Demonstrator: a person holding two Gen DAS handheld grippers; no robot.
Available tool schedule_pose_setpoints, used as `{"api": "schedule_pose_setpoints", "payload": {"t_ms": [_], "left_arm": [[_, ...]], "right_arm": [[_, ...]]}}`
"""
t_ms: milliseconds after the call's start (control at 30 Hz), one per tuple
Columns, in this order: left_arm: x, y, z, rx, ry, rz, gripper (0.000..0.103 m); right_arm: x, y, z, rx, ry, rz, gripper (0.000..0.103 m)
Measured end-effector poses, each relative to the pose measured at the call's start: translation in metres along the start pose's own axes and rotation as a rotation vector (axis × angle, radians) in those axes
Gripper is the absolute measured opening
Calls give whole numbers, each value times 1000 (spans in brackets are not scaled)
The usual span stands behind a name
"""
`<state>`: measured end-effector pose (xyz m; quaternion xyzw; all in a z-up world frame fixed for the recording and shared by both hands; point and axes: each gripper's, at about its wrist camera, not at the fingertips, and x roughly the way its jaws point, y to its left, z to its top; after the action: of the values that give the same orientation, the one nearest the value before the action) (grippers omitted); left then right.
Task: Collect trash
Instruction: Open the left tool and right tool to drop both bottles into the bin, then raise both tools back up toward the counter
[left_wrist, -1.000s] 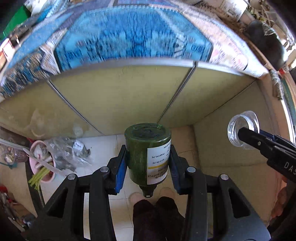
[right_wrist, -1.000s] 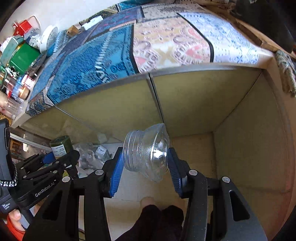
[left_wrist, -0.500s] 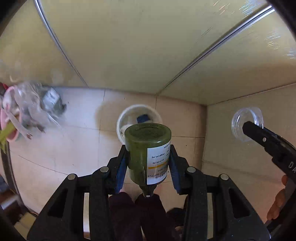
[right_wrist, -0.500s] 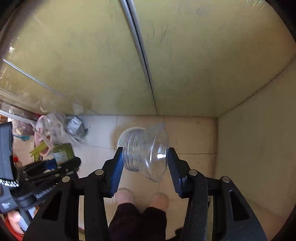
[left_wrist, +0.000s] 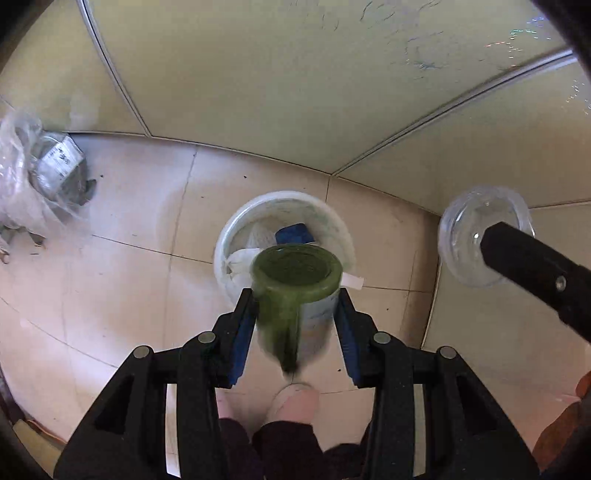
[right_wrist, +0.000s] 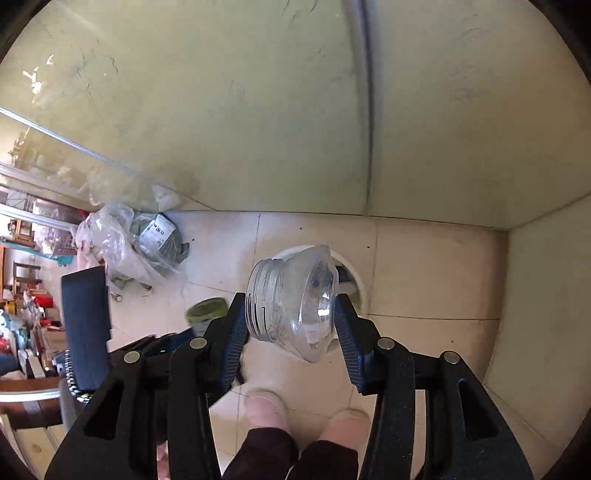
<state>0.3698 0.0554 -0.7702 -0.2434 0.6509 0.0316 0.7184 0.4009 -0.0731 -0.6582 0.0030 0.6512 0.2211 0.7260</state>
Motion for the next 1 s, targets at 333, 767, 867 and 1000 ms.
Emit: {"api": "schedule_pose_setpoints", "payload": {"t_ms": [333, 767, 867, 1000], "left_arm": [[-8, 9, -10, -4, 32, 42, 41], [-188, -34, -14, 80, -92, 77, 41], [-246, -52, -14, 94, -145, 65, 41], [-330, -76, -17, 95, -228, 35, 41]], "right_arm": [[-2, 4, 3, 10, 73, 36, 47], [-137, 46, 11, 11, -29, 18, 47], [-195, 58, 13, 2, -87, 17, 47], [-268, 72, 13, -14, -172, 14, 47]]}}
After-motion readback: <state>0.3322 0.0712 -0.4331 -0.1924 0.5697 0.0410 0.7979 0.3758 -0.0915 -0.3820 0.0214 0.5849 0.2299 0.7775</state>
